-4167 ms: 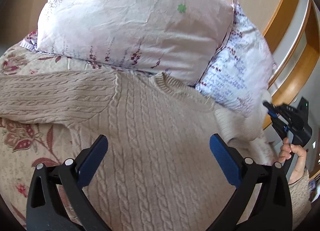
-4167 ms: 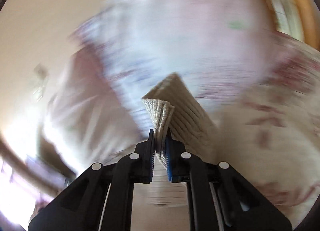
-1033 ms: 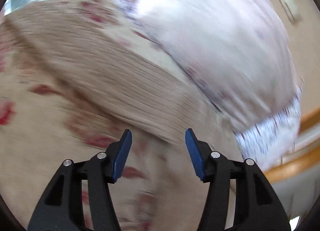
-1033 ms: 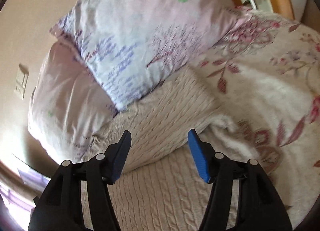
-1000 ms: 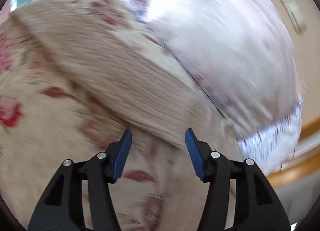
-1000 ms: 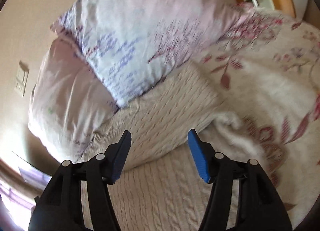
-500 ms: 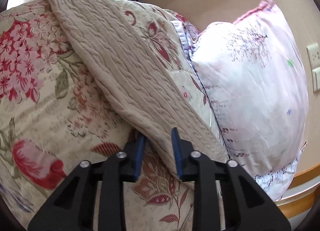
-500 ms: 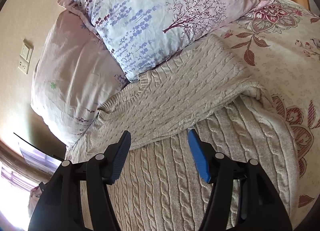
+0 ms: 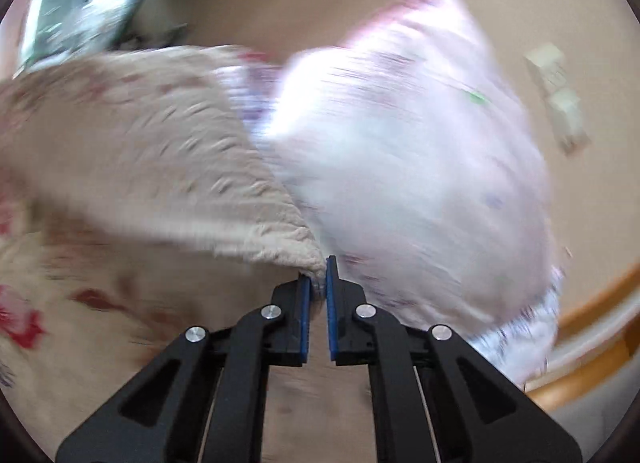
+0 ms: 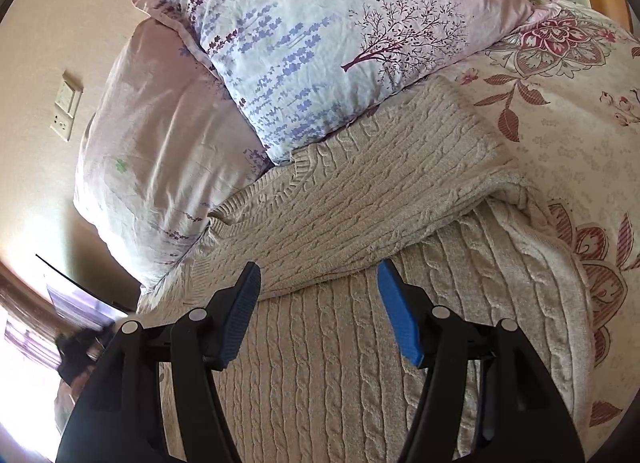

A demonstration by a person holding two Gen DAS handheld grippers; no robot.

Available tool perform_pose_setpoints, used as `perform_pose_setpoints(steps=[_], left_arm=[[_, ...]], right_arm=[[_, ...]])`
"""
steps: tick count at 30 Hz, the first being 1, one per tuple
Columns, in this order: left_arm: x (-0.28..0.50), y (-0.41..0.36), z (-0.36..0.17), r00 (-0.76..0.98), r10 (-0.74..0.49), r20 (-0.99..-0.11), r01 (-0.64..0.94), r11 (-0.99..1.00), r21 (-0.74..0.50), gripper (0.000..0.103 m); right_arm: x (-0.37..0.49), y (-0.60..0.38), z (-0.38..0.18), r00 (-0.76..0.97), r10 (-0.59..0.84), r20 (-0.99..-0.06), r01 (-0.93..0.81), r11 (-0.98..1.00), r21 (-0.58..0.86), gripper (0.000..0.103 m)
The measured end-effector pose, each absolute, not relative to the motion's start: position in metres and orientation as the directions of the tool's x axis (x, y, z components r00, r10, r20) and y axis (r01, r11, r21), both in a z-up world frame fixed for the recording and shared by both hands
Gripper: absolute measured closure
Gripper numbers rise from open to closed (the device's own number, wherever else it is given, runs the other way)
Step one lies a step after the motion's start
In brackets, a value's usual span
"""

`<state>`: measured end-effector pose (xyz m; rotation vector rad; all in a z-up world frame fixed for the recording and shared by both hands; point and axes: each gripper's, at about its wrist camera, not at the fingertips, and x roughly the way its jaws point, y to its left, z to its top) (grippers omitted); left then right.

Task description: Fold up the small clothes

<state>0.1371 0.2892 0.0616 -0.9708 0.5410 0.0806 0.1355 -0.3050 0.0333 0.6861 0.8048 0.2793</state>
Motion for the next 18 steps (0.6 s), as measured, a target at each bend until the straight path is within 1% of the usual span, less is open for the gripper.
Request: perform_pose_setpoints(steps=[3,4,6,8,10,12,14,17,18], left_arm=[[0.156,0.239,0.086,0.872,-0.274,-0.407,-0.155,0.634,-0.758,0.097],[0.165,0.216,0.09,0.864,-0.326,-0.383,-0.094,0.644,-0.759,0.097],[0.176,0.174,0.09,0.834,-0.425,-0.353,0.002,0.641,-0.767,0.097],[0.185,0.14,0.078,0.793,-0.495,-0.355,0.048,0.631,-0.774,0.097],[0.192,0.109,0.056,0.745,-0.54,-0.392,0.044,0.626,-0.779,0.096],[0.199,0.086,0.023,0.678,-0.583,-0.447,-0.003,0.606,-0.795,0.096],[0.202,0.079,0.0,0.64,-0.615,-0.461,-0.043,0.57,-0.82,0.096],[0.199,0.077,-0.011,0.618,-0.632,-0.467,-0.072,0.547,-0.834,0.094],[0.197,0.081,-0.012,0.619,-0.629,-0.47,-0.086,0.541,-0.836,0.091]], right_arm=[[0.133,-0.307,0.033,0.674,0.477,-0.564,0.019,0.752,0.659,0.04],[0.132,-0.308,0.033,0.676,0.476,-0.563,0.019,0.752,0.659,0.04],[0.13,-0.312,0.033,0.679,0.474,-0.561,0.022,0.751,0.66,0.04],[0.129,-0.316,0.033,0.681,0.471,-0.561,0.026,0.75,0.661,0.04],[0.127,-0.319,0.032,0.682,0.467,-0.563,0.03,0.751,0.66,0.04],[0.126,-0.321,0.031,0.681,0.465,-0.566,0.035,0.751,0.659,0.04],[0.126,-0.324,0.03,0.678,0.464,-0.571,0.039,0.753,0.657,0.04],[0.126,-0.325,0.027,0.674,0.464,-0.575,0.044,0.752,0.658,0.04],[0.126,-0.325,0.026,0.672,0.466,-0.576,0.044,0.751,0.659,0.04]])
